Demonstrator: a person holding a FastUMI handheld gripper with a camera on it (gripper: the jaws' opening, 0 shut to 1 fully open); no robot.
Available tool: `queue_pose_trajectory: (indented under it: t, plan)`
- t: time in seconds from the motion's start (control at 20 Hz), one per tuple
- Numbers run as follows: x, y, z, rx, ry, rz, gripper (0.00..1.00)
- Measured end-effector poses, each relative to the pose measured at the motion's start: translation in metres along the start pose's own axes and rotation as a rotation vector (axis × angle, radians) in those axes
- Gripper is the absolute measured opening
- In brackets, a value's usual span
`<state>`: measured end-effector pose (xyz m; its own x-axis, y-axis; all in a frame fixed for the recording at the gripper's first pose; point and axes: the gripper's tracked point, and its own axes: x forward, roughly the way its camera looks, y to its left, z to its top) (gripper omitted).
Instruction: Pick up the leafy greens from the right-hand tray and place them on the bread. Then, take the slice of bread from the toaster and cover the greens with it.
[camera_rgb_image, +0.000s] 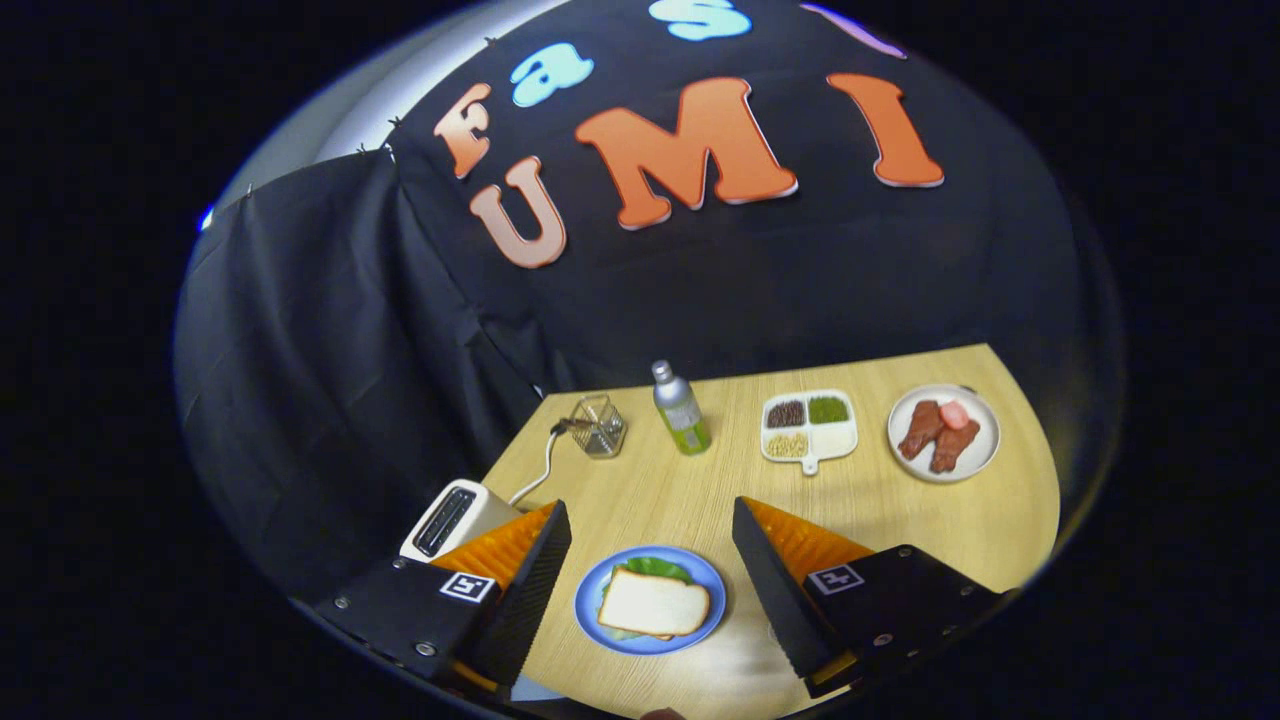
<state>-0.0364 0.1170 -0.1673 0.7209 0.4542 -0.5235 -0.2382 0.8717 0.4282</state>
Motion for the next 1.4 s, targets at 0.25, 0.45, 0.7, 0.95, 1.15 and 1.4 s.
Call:
queue_pose_trajectory:
  t: [0.25,0.45,0.7,0.95,1.15,1.4]
  plan:
    - [-0.06,0.013,0.09,-0.145,-0.261,-0.027,0.98]
    - [-0.1,0.006,0.142,-0.246,-0.433,-0.132,0.98]
    - [-0.132,0.005,0.178,-0.303,-0.558,-0.211,0.98]
    - [-0.171,0.005,0.209,-0.348,-0.733,-0.283,0.98]
    - [-0.185,0.003,0.213,-0.371,-0.767,-0.31,0.98]
    - [-0.185,0.004,0.213,-0.339,-0.752,-0.28,0.98]
